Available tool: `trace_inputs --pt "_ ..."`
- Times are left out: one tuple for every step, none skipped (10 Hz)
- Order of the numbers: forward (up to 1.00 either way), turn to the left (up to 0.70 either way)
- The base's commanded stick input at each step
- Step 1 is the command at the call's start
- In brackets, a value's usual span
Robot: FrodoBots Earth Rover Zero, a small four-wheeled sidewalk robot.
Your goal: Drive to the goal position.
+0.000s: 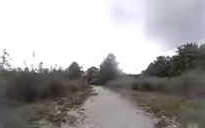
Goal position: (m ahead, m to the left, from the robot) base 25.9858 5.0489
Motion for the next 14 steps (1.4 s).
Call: trace_inputs --pt "0.85 0.00" --pt "0.85 0.00" --pt "0.85 0.00" --pt "0.85 0.00" --pt "0.85 0.00" --pt "0.85 0.00" --pt "0.85 0.00" --pt "0.85 0.00" --pt "0.85 0.00" --pt "0.85 0.00" --pt "0.85 0.00" --pt "0.85 0.00" --pt "0.85 0.00" --pt "0.85 0.00"
